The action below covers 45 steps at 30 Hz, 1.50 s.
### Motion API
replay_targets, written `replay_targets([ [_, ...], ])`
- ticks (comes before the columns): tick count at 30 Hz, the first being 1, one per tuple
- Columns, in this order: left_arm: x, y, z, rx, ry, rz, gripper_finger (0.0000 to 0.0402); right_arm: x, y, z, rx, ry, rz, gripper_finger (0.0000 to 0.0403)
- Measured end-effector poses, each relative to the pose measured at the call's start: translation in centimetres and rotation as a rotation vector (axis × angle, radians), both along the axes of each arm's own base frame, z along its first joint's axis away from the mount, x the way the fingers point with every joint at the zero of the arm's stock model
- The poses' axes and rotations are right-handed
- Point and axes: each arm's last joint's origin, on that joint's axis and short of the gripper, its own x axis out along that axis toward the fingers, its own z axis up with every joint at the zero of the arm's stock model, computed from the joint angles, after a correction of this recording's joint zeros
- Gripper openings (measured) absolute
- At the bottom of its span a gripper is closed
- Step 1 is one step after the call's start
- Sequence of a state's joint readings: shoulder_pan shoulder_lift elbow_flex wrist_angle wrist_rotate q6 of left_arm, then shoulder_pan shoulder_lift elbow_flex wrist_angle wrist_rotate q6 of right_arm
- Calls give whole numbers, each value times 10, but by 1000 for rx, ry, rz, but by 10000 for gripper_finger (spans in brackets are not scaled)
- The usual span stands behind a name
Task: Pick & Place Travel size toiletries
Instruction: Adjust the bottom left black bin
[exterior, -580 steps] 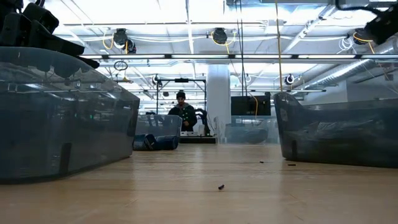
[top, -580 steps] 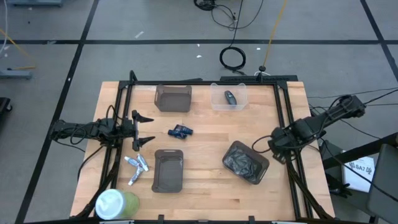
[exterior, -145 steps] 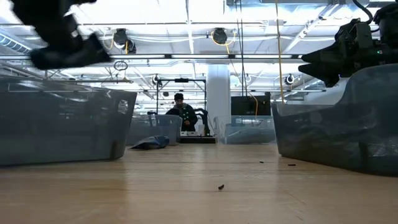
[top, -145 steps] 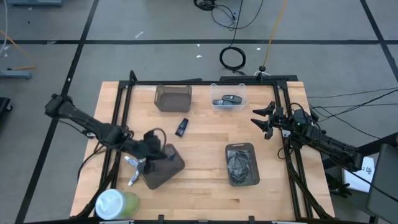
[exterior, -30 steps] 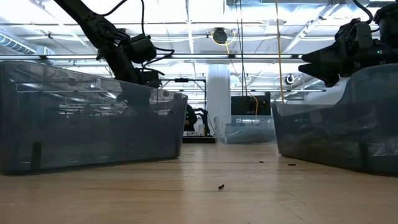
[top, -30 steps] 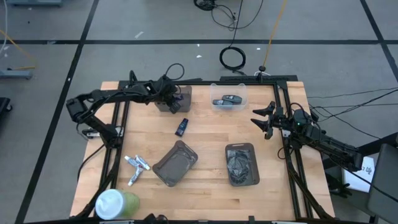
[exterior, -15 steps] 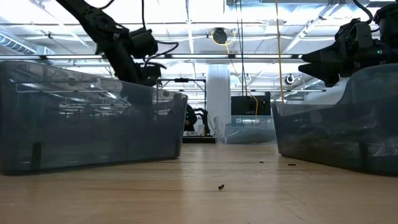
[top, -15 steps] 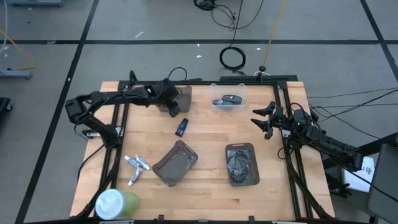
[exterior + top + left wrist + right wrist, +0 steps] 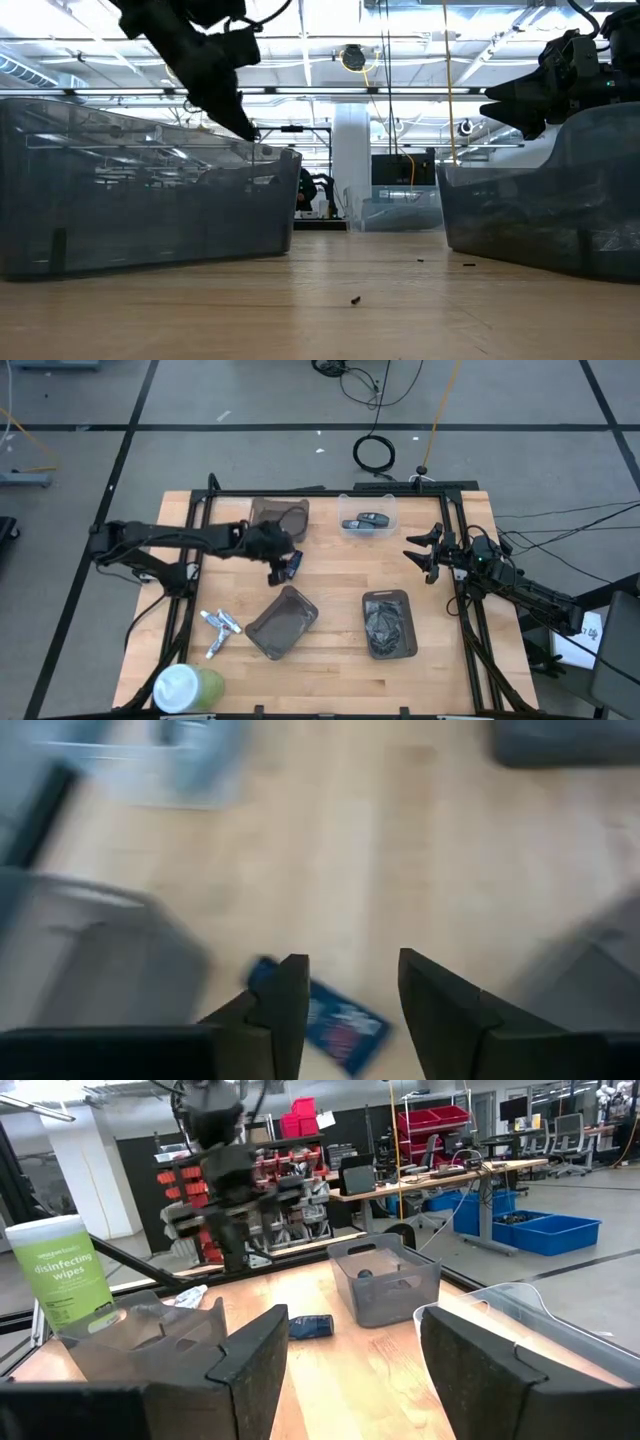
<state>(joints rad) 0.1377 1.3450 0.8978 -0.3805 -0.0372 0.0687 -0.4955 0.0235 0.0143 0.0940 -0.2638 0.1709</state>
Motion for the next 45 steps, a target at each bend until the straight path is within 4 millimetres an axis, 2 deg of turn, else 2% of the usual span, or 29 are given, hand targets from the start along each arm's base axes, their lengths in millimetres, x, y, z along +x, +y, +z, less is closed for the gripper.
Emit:
replay_targets([
  [5,-1,-30,-11,-114,105,-133,134,0,0,0,0,1,0,216],
  [11,6,-47,-25,-144,154,-162,129,0,0,0,0,0,0,217],
  [16,8,-45,-33,-92,189,-56,129,0,0,0,0,0,0,219],
  [31,7,-41,-40,-195,216,115,127,0,0,0,0,0,0,216],
  [35,5,-42,-43,-226,224,158,96,0,0,0,0,0,0,219],
  [40,3,-43,-45,-277,225,231,18,0,0,0,0,0,0,217],
  [45,3,-46,-45,-318,200,375,7,0,0,0,0,0,0,217],
])
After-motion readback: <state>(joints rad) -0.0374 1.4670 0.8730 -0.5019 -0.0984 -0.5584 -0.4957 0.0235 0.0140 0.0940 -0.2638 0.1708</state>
